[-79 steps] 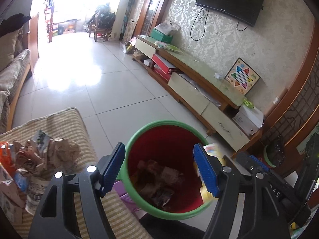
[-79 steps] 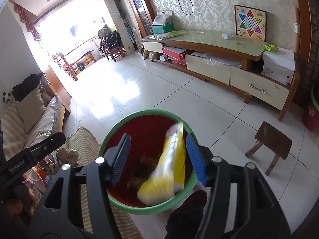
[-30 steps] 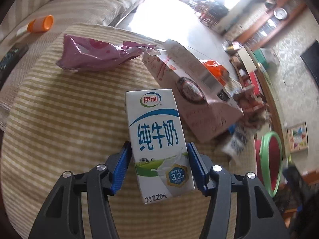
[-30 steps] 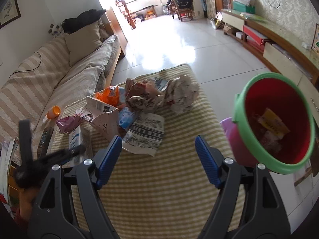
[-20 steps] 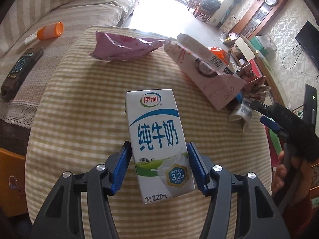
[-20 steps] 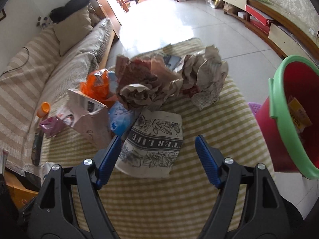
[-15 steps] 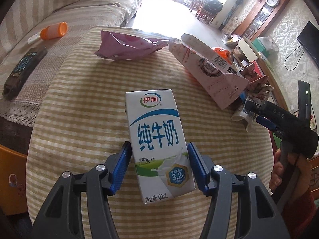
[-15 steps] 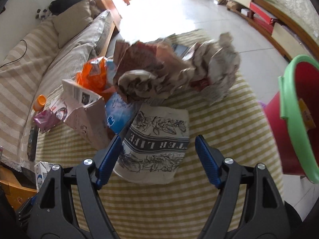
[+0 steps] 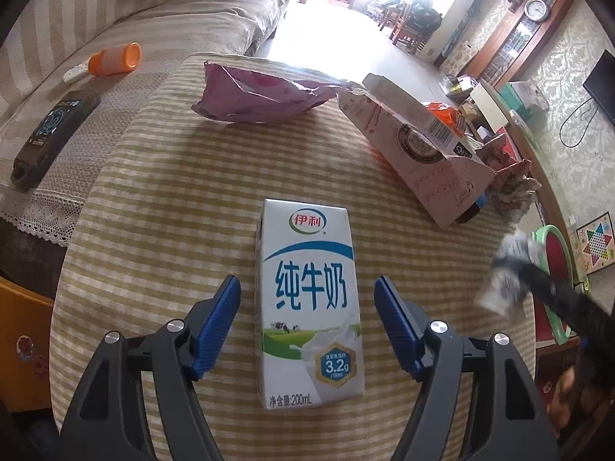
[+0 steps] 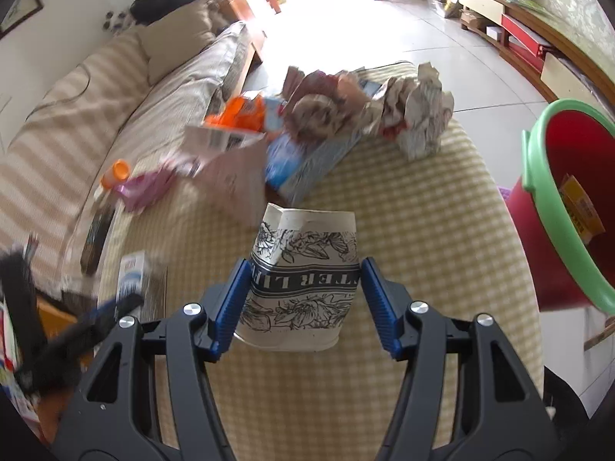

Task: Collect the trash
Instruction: 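Carry the milk carton and paper cup over the red bucket with both tools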

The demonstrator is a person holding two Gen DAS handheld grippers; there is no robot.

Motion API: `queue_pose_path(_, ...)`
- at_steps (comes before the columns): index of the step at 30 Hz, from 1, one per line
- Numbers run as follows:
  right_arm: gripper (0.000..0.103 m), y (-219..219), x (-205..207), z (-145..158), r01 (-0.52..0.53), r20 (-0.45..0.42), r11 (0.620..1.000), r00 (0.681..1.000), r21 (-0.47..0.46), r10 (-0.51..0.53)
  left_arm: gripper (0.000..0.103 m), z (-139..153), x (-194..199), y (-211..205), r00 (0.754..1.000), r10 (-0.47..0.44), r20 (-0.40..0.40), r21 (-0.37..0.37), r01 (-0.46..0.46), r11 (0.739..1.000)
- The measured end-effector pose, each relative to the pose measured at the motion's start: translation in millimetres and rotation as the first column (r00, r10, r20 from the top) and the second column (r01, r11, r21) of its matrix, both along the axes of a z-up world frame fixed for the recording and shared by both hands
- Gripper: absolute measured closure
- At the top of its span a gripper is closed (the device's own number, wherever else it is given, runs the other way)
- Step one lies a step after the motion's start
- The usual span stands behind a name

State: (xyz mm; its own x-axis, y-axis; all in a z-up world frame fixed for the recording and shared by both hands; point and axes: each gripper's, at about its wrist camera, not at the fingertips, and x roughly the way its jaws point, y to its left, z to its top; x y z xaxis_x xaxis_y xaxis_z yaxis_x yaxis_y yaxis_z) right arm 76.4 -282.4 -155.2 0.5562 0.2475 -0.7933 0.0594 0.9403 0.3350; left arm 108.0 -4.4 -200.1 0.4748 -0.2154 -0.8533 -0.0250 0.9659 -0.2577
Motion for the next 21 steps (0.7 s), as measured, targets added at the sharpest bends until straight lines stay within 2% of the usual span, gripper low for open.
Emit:
queue_pose_path(3,0.045,5,-18,4,-0.008,0.009,1.000,1.000,-0.026,0.008,0.050,-6,4,-3,1.000,-0.009,-0.018,0.006,0.009,1.000)
queue_pose_path(8,0.045,4,-40,16,0.011,0.048,1.000,0.999,-0.029,-0.010,0.051,6,-7,-1,1.000,0.000,0.027,-0.012,0.000,1.000)
queue_pose_path(12,0.045,1,-51,31,0.026,0.098,0.999,0.995,-0.029,-0.023,0.051,31,-23,-3,0.994,-0.006,0.108,0.015,0.005,1.000)
queue_pose_path(15,0.045,1,-57,43,0.034,0.147,0.999,0.989,-0.042,-0.027,0.051,45,-28,-7,0.991,-0.020,0.134,0.014,0.018,1.000)
queue_pose_path(21,0.045,2,-50,50,0.026,0.154,0.999,0.988,-0.032,-0.020,0.051,80,-41,-14,0.982,-0.045,0.186,0.019,0.043,0.999)
